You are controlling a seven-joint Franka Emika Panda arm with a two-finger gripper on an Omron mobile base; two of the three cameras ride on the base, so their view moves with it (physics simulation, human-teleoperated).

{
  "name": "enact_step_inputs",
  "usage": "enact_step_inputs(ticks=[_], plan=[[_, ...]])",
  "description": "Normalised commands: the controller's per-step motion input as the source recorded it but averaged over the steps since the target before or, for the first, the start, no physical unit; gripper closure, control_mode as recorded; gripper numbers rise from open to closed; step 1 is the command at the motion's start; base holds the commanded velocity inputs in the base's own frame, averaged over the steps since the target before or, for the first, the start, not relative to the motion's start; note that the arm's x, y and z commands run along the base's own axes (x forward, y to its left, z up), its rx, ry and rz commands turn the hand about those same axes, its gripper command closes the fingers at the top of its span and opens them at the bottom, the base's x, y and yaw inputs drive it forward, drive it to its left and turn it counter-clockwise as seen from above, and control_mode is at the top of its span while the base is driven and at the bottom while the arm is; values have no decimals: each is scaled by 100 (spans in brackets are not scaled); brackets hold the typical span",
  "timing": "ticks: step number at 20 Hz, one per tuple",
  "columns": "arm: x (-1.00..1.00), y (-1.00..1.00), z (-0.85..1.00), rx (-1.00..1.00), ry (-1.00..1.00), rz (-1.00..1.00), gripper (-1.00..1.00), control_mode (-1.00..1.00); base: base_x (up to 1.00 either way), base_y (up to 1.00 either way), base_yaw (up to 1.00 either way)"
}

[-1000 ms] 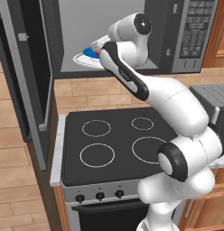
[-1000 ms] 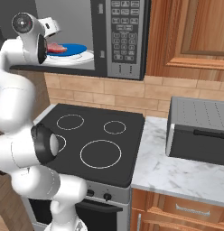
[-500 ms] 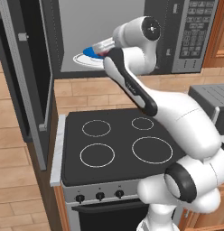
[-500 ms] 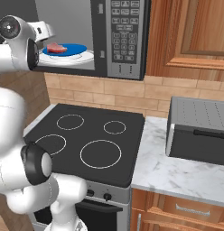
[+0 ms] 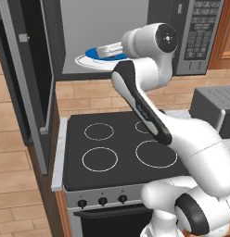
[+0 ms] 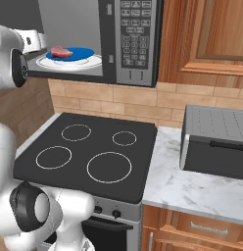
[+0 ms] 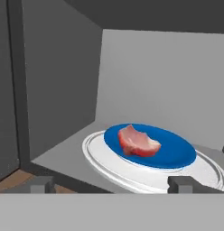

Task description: Transport the steak from the fridge to the microwave and turn on the microwave.

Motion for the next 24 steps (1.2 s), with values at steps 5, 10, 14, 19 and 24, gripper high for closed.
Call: enact_step_inputs(ticks=[5,10,14,19,24], plan=[[-72,-8,17,18,5,-2,-100,-100,0,0,0],[-72,-12,11,15,2,0,-100,-100,0,0,0],[-69,-10,5,9,1,0,-100,-100,0,0,0],[-60,-14,0,2,0,0,-100,-100,0,0,0],[-47,-20,0,0,4,0,-100,-100,0,0,0]])
